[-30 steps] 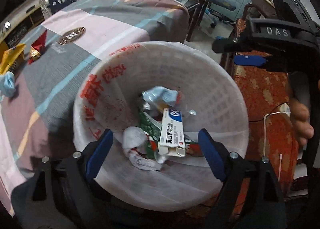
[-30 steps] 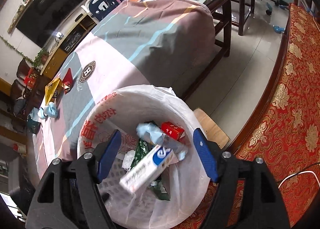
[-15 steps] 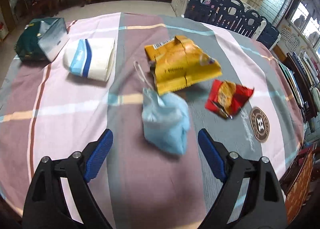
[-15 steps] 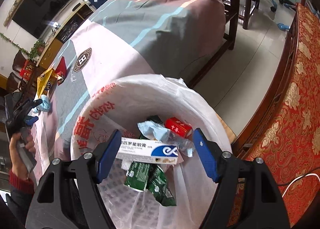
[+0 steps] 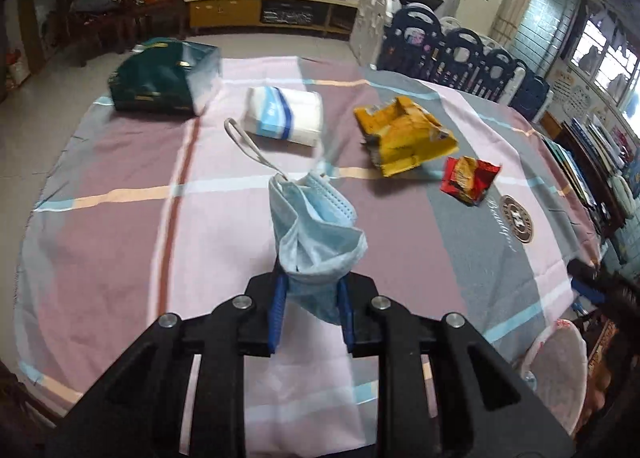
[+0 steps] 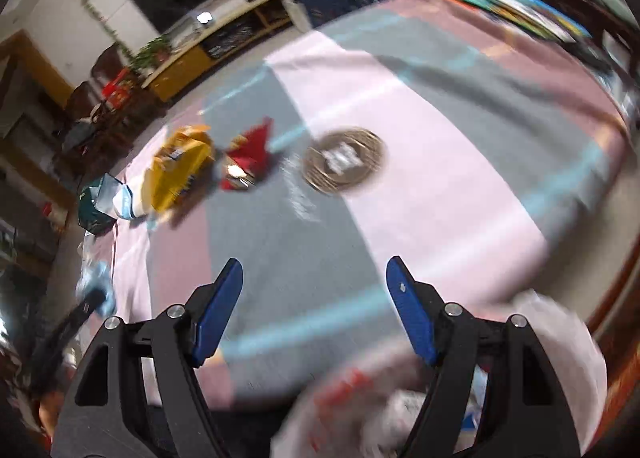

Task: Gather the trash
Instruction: 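Grasp the blue face mask with the left tool while the right tool grasps the yellow chip bag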

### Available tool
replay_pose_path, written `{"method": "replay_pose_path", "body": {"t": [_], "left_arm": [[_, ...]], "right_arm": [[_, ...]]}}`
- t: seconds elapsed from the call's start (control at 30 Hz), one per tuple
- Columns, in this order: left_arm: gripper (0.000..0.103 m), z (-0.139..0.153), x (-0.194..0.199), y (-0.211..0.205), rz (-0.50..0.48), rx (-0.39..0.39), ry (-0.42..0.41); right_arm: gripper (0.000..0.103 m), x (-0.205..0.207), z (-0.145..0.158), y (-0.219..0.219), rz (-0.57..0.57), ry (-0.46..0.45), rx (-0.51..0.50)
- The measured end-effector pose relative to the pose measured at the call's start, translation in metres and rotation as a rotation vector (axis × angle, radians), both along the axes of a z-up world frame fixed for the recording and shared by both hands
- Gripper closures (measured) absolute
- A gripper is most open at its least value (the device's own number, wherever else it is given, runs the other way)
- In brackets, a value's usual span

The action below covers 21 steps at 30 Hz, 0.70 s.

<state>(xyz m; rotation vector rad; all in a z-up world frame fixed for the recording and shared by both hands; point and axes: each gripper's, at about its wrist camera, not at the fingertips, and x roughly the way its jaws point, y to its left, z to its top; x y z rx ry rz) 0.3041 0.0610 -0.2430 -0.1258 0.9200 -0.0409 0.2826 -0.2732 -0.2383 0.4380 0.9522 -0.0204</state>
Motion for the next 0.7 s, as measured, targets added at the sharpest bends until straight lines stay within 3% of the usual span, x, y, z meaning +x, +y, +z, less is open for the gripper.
{"method": "replay_pose_path", "body": {"t": [0.1, 0.17, 0.33, 0.43, 0.5, 0.53, 0.57, 0.7], "left_arm": [[0.079, -0.005, -0.011, 0.027, 0.109, 0.063, -0.018], [0.079, -0.019, -0.003, 0.043, 0.166, 0.000, 0.052], [0.079, -0.024, 0.005, 0.054, 0.172, -0.027, 0.064], [0.079, -0.028, 0.005, 0.050, 0.163, -0.029, 0.067], [0.079, -0.030, 0.004, 0.052, 0.165, -0.038, 0.066], [0.079, -0.030, 0.004, 0.052, 0.165, -0.042, 0.064], [0.079, -0.029, 0.003, 0.050, 0.165, -0.043, 0.062], [0.079, -0.025, -0.001, 0.046, 0.161, -0.028, 0.033]], "right_arm": [[0.030, 0.054, 0.013, 0.039, 0.085, -0.043, -0.018], [0.030, 0.088, 0.023, 0.071, 0.154, -0.077, -0.040], [0.030, 0.157, 0.024, 0.151, 0.301, -0.083, -0.165], [0.030, 0.187, 0.003, 0.186, 0.345, -0.033, -0.286], [0.044, 0.197, -0.018, 0.192, 0.334, 0.037, -0.302], [0.068, 0.197, -0.026, 0.191, 0.325, 0.064, -0.294], [0.079, 0.194, -0.031, 0.190, 0.307, 0.069, -0.298], [0.088, 0.159, -0.027, 0.173, 0.285, 0.030, -0.225]]}}
